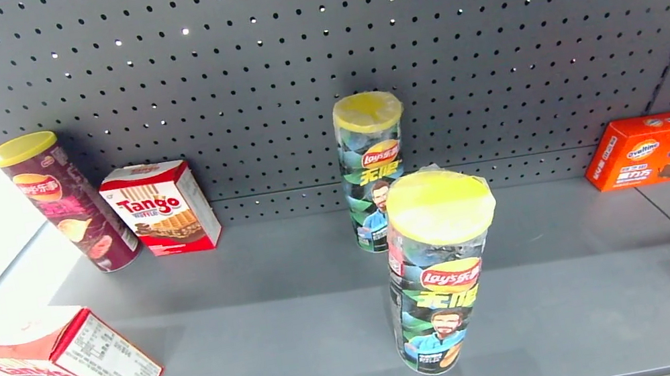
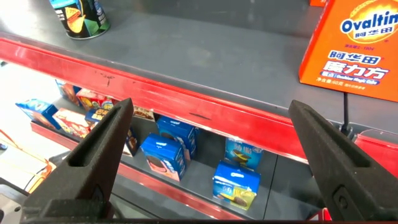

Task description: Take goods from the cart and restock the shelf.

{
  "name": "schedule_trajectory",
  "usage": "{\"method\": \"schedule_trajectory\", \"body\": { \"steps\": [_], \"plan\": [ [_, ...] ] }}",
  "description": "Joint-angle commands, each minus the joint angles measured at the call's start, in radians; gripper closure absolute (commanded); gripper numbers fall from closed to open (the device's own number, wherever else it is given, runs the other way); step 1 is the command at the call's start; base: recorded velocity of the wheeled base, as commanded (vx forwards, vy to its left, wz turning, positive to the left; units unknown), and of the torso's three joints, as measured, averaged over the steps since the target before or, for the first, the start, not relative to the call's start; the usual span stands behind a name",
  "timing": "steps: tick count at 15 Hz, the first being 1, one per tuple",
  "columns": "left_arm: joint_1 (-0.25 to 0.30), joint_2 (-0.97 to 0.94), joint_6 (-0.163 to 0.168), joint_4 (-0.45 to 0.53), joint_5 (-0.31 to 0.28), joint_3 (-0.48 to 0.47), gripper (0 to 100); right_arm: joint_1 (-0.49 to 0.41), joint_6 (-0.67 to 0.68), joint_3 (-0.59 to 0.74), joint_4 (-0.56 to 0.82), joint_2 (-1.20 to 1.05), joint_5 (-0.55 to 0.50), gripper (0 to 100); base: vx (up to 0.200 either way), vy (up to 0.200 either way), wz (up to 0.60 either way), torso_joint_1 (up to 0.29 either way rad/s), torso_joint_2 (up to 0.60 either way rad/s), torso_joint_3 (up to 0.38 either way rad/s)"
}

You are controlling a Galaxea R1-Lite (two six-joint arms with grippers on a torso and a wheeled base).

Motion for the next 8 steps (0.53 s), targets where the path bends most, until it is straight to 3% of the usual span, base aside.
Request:
{"method": "schedule_trajectory", "body": {
  "steps": [1, 3, 4, 5, 6, 8],
  "plan": [
    [0.001, 0.006, 0.000, 0.000, -0.001, -0.001, 0, 0.002, -0.001, 0.000, 0.001, 0.001, 0.004, 0, 0.000, 0.000, 0.00, 0.000, 0.00, 0.000],
    [-0.001, 0.006, -0.002, 0.003, -0.002, -0.002, 0, -0.053, -0.003, -0.023, -0.002, 0.001, -0.003, 0, 0.000, 0.000, 0.00, 0.000, 0.00, 0.000],
    [0.001, 0.006, -0.002, 0.000, -0.001, -0.001, 0, -0.075, 0.022, -0.170, 0.001, 0.080, -0.006, 0, 0.000, 0.000, 0.00, 0.000, 0.00, 0.000],
    [0.001, 0.006, -0.002, 0.001, -0.002, -0.001, 0, -0.089, 0.116, -0.377, 0.024, 0.328, -0.004, 0, 0.000, 0.000, 0.00, 0.000, 0.00, 0.000],
    [-0.001, 0.006, -0.002, 0.003, -0.002, -0.002, 0, -0.067, 0.166, -0.486, 0.026, 0.442, 0.039, 0, 0.000, 0.000, 0.00, 0.000, 0.00, 0.000],
    [0.001, 0.006, -0.003, 0.003, -0.002, -0.002, 0, -0.061, 0.039, -0.560, 0.047, 0.554, 0.091, 0, 0.000, 0.000, 0.00, 0.000, 0.00, 0.000]
  ]
}}
